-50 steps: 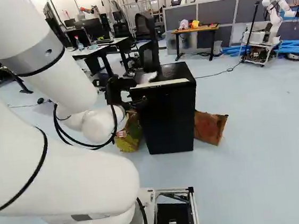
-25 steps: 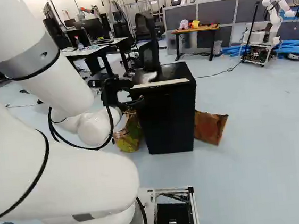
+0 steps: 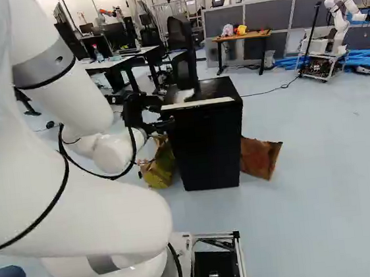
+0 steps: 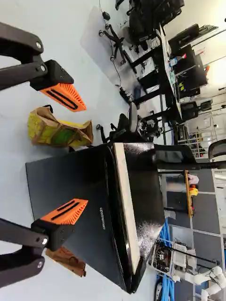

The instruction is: Grab a drink from the fridge

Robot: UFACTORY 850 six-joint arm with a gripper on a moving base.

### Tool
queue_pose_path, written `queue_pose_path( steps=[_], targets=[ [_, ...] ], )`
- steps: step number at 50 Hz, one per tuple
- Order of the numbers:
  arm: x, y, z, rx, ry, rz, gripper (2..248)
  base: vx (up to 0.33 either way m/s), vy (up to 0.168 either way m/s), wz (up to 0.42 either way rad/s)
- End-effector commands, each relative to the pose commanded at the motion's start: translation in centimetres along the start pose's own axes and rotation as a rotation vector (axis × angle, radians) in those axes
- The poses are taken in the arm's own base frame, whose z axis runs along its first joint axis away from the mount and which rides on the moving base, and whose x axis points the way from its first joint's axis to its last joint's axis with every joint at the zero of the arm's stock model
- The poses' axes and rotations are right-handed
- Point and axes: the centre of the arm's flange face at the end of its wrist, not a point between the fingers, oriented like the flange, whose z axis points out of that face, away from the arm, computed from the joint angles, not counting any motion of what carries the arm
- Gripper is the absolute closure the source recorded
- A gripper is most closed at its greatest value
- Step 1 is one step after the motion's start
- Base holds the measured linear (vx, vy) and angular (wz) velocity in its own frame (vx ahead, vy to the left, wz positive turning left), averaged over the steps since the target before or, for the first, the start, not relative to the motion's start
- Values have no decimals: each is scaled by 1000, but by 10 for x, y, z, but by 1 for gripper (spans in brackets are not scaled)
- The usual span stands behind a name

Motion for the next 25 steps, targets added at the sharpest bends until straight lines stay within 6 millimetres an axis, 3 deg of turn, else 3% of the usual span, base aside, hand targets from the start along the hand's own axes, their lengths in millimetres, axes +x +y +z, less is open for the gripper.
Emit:
queue_pose_path(
  steps=[25],
  targets=[
    [-7, -25, 3, 11, -29, 22, 3, 0, 0, 0]
  ],
)
